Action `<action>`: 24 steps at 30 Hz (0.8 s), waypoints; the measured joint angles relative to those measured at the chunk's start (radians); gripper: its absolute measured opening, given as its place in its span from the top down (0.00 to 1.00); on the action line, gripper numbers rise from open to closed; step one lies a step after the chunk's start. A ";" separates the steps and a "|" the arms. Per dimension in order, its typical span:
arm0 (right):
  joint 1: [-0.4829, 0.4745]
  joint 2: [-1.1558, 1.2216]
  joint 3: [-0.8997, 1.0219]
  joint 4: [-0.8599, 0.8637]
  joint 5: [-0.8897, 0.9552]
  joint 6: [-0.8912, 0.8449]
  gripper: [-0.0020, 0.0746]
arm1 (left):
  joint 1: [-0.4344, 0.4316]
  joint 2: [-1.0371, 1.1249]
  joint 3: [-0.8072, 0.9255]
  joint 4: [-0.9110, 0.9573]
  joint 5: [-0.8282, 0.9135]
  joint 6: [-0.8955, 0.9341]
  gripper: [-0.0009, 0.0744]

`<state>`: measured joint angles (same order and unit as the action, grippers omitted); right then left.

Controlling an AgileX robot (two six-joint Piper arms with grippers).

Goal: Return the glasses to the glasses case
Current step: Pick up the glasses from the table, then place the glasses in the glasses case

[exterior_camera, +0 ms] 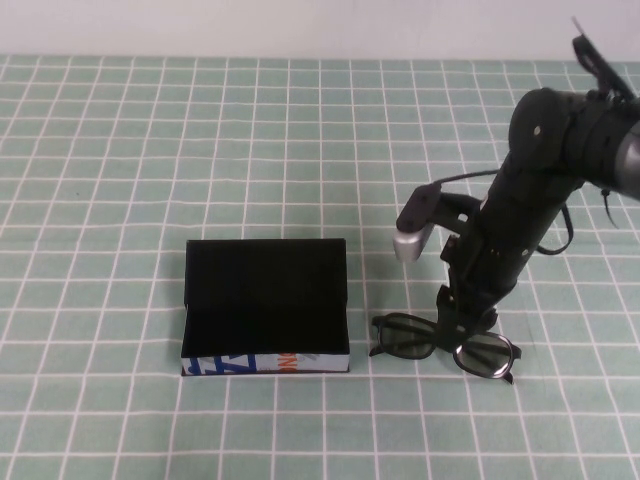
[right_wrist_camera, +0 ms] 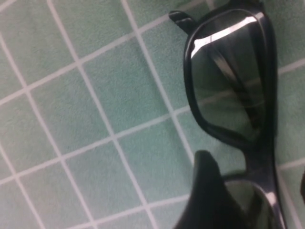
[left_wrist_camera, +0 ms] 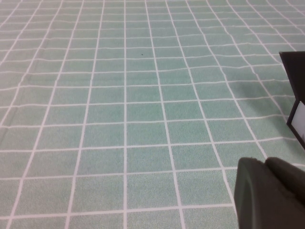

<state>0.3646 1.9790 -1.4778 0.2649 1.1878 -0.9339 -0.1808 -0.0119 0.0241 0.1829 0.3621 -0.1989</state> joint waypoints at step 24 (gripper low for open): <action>0.000 0.037 -0.171 0.066 0.019 0.018 0.97 | 0.000 0.000 0.002 -0.006 -0.046 -0.002 0.99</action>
<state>0.3646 2.0158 -1.6484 0.3304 1.2068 -0.9155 -0.1808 -0.0119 0.0260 0.1774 0.3158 -0.2011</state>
